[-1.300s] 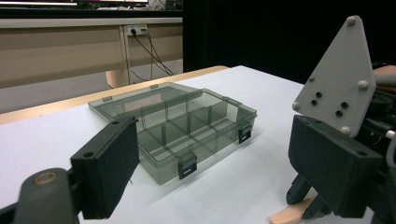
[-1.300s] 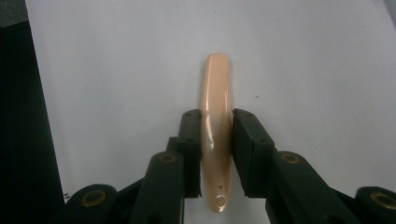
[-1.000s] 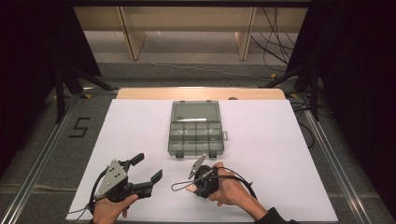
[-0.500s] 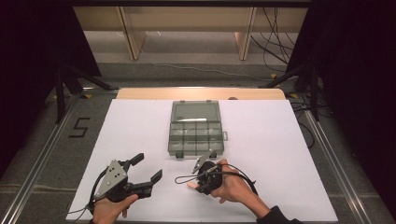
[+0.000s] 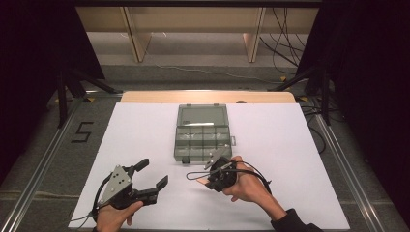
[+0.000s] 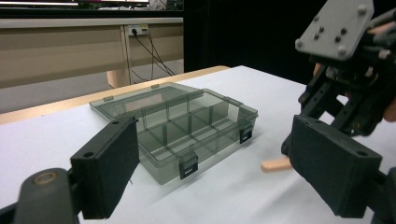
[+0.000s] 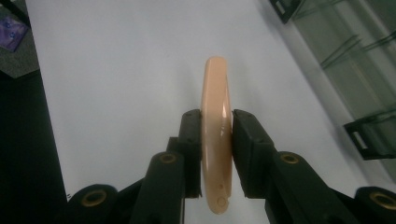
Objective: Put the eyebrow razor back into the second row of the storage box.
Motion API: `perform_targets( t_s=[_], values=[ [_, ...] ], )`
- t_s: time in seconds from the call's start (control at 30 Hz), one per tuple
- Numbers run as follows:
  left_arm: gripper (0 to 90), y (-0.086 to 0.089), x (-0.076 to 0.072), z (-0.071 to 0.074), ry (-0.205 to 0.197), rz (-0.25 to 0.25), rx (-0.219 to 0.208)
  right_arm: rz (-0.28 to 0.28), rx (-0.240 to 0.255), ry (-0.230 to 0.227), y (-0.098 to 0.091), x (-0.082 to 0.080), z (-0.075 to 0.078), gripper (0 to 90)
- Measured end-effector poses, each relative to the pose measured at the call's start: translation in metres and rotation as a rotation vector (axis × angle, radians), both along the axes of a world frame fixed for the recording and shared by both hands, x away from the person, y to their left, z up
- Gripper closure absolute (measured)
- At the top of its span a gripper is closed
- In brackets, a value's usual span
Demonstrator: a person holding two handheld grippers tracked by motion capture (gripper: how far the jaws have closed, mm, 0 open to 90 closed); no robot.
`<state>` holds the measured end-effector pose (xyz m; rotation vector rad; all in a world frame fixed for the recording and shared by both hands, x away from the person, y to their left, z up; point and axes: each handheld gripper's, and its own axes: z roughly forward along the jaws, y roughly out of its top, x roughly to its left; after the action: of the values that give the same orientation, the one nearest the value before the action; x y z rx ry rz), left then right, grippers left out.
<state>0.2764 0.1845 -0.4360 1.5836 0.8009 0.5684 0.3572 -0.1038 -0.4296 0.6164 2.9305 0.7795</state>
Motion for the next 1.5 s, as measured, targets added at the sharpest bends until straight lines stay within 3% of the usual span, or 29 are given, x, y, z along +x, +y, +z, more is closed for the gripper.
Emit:
perform_targets(
  t_s=[0.3,0.43,1.5],
  values=[
    [16.1,0.0,0.0,0.0,-0.003,0.0,0.005,-0.017,0.044,-0.062,-0.004,0.015,0.025,74.3],
    [16.1,0.0,0.0,0.0,0.0,0.001,0.0,-0.022,0.041,-0.073,-0.003,0.021,0.031,74.3],
    [16.1,0.0,0.0,0.0,-0.001,-0.001,0.003,-0.022,0.017,-0.126,0.009,0.063,0.051,74.3]
  ],
)
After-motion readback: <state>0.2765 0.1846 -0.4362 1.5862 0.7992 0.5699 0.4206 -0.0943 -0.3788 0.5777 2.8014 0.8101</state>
